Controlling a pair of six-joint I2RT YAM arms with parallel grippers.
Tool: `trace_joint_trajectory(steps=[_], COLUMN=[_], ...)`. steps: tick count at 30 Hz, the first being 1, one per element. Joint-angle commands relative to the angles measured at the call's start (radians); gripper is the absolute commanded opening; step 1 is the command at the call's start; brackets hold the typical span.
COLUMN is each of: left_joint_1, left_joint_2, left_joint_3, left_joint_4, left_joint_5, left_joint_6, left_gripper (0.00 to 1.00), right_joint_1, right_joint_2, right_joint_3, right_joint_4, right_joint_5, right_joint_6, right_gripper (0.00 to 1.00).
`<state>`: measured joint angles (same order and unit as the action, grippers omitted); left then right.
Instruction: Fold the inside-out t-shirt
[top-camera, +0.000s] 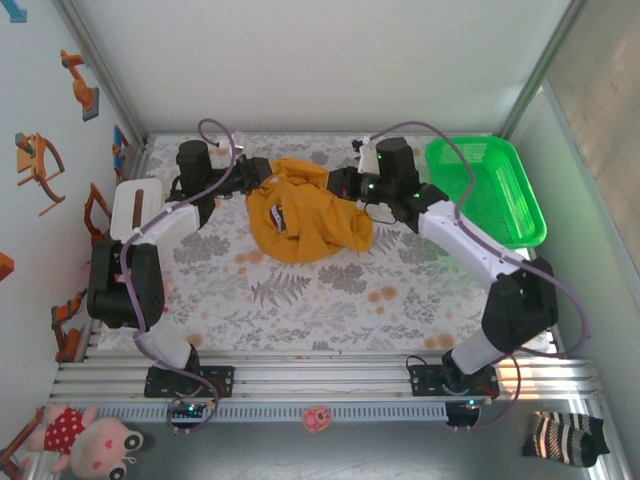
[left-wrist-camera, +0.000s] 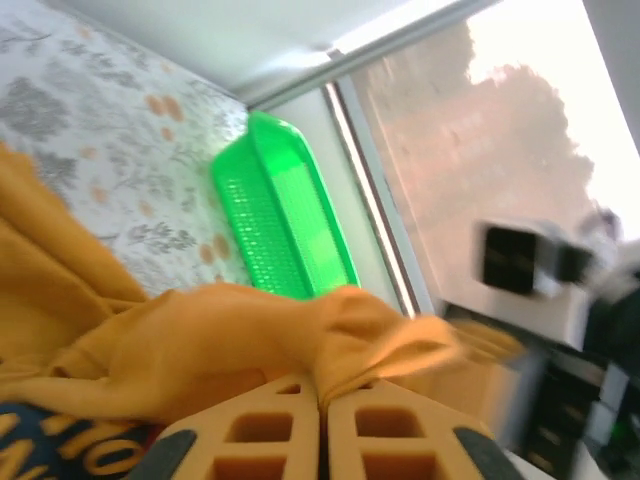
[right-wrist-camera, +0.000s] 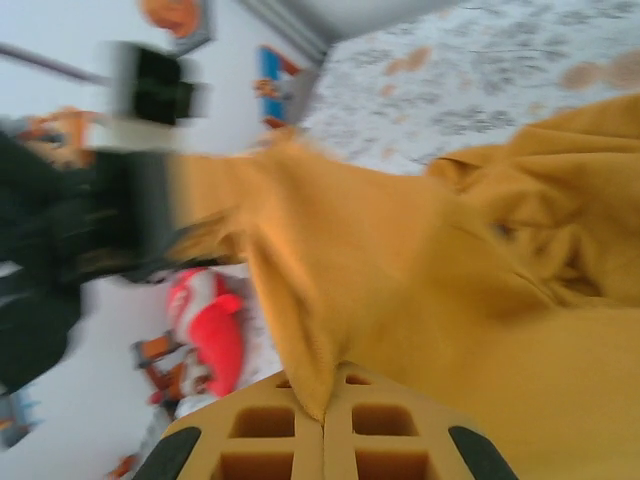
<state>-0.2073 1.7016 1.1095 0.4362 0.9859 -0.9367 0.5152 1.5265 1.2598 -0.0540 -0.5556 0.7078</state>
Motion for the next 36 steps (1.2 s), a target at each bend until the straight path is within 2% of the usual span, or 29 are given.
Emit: trace_joint_trajectory(steps=[1, 3, 6, 10, 13, 15, 18, 21, 26, 36], left_joint_1=[0.017, 0.017, 0.016, -0.025, -0.095, -0.159, -0.241, -0.302, -0.345, -0.371], left_joint_2=[0.045, 0.042, -0.023, -0.174, -0.273, -0.313, -0.345, -0.35, -0.296, -0.167], left_joint_3=[0.054, 0.06, 0.012, -0.071, -0.074, -0.057, -0.067, -0.075, -0.037, 0.044], left_joint_4=[0.05, 0.043, 0.011, -0.128, -0.37, -0.538, -0.653, -0.672, -0.697, -0.691], left_joint_5=[-0.01, -0.021, -0.061, -0.164, -0.301, -0.451, -0.637, -0.723, -0.761, -0.752], left_joint_6=[-0.058, -0.058, -0.037, 0.054, 0.176, 0.223, 0.2, 0.167, 0.183, 0.212], left_gripper=[0.28, 0.37, 0.48, 0.53, 0.57, 0.59, 0.59, 0.59, 0.59, 0.57], right_joint_1=[-0.001, -0.001, -0.003, -0.006, -0.007, -0.007, -0.007, -0.007, -0.007, -0.007], right_joint_2=[-0.066, -0.058, -0.019, 0.014, 0.019, 0.012, 0.001, -0.009, -0.016, -0.021], right_joint_3=[-0.075, -0.103, -0.099, -0.1, -0.111, -0.127, -0.156, -0.183, -0.2, -0.189], right_joint_4=[0.223, 0.313, 0.342, 0.336, 0.324, 0.311, 0.307, 0.309, 0.306, 0.293], right_joint_5=[-0.155, -0.183, -0.182, -0.169, -0.163, -0.153, -0.141, -0.13, -0.129, -0.127], right_joint_6=[0.093, 0.132, 0.149, 0.149, 0.146, 0.143, 0.145, 0.15, 0.153, 0.149], right_gripper=[0.0, 0.0, 0.0, 0.0, 0.0, 0.0, 0.0, 0.0, 0.0, 0.0])
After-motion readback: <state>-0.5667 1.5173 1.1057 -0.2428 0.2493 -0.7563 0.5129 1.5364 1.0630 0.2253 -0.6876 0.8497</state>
